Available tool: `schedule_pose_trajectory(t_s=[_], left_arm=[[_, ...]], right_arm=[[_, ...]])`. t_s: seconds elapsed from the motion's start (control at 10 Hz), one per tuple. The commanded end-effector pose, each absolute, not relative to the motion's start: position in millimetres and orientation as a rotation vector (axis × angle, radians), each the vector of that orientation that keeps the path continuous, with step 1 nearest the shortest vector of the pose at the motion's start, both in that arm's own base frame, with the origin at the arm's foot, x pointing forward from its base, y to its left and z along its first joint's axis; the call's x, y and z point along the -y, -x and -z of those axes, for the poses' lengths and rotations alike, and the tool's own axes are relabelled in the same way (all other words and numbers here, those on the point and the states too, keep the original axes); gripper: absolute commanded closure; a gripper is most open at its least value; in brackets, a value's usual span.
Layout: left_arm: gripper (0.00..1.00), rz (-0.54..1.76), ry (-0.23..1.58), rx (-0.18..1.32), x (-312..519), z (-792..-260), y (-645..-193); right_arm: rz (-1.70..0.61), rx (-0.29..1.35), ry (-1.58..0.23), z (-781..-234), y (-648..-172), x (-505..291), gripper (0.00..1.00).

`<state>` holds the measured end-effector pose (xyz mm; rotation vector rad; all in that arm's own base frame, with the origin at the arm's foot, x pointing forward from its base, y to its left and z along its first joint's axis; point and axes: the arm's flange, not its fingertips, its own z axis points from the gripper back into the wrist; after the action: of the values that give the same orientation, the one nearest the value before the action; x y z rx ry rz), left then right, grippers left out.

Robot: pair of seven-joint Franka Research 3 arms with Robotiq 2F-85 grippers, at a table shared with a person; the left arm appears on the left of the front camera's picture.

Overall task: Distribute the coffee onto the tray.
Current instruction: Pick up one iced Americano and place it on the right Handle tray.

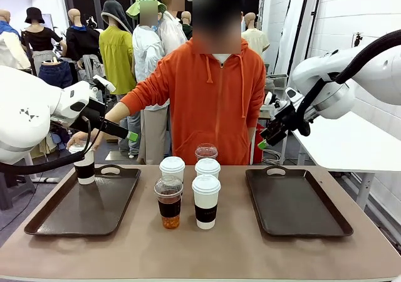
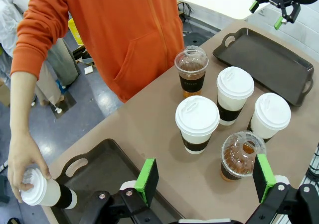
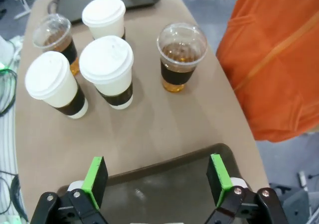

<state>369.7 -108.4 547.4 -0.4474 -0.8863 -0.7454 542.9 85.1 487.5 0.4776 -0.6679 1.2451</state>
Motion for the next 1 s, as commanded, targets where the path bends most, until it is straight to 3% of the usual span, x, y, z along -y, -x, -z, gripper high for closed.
schedule_pose_trajectory(t_s=[0.0, 0.6, 0.9], left_arm=[[0.0, 0.743, 0.449, 0.883, 107.3, -547.2, -369.8], [0.0, 0.743, 0.449, 0.883, 107.3, -547.2, -369.8], [0.0, 0.743, 0.449, 0.883, 107.3, -547.2, -369.8]], right_arm=[[-1.236, 0.673, -0.486, -489.8, -546.1, -85.0, 0.0], [-1.244, 0.665, -0.476, -487.0, -543.1, -84.7, 0.0], [-1.371, 0.691, -0.571, -463.8, -582.9, -91.1, 0.0]])
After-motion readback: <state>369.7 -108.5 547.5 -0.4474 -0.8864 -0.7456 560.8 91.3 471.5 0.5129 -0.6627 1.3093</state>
